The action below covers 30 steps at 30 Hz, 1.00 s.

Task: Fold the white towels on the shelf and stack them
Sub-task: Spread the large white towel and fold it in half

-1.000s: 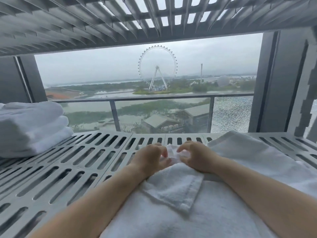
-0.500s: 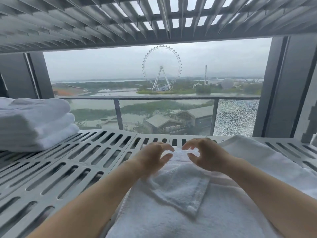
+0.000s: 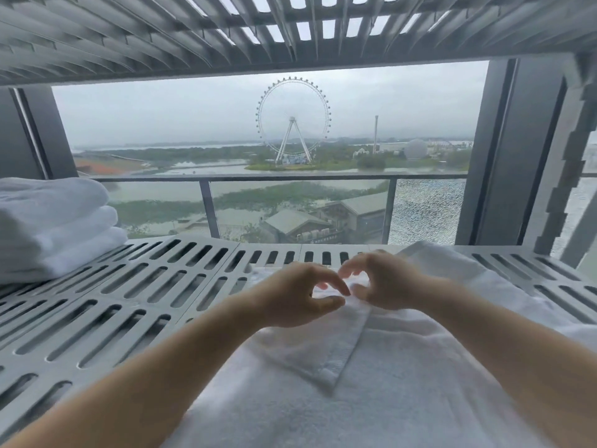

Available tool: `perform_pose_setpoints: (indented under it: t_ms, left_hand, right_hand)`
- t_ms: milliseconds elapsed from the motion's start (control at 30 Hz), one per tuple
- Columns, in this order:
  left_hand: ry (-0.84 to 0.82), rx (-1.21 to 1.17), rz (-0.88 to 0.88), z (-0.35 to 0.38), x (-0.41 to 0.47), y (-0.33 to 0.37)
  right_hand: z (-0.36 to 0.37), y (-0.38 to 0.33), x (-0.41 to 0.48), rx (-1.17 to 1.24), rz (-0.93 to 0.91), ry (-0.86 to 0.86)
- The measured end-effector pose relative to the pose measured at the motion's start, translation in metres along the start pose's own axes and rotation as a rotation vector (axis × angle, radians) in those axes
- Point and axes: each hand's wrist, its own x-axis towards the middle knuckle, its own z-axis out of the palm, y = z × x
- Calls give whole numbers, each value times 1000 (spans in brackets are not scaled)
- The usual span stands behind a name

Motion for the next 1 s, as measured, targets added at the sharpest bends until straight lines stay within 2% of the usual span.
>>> perform_pose_setpoints:
  t_ms: [67, 200, 333, 433, 533, 700, 867, 1000]
  left_hand:
    - [29, 99, 11, 11, -4, 7]
    - [88, 168, -18, 35, -15, 8]
    - [67, 169, -46, 36, -14, 8]
    - [37, 144, -64, 33, -14, 9]
    - [16, 145, -64, 29, -14, 14]
    - [-1, 301, -92, 5, -4, 22]
    - [23, 378, -194, -18, 13, 3]
    - [-26, 462, -299, -21, 26, -25]
  right_hand:
    - [10, -1, -14, -32, -44, 42]
    - [14, 6, -35, 99, -41, 167]
    - [7, 13, -40, 243, -64, 6]
    - [8, 15, -39, 299, -63, 26]
    - [10, 12, -39, 234, -88, 106]
    - [10, 9, -36, 148, -73, 165]
    - [-2, 7, -26, 109, -50, 96]
    - [-2, 21, -13, 17, -15, 63]
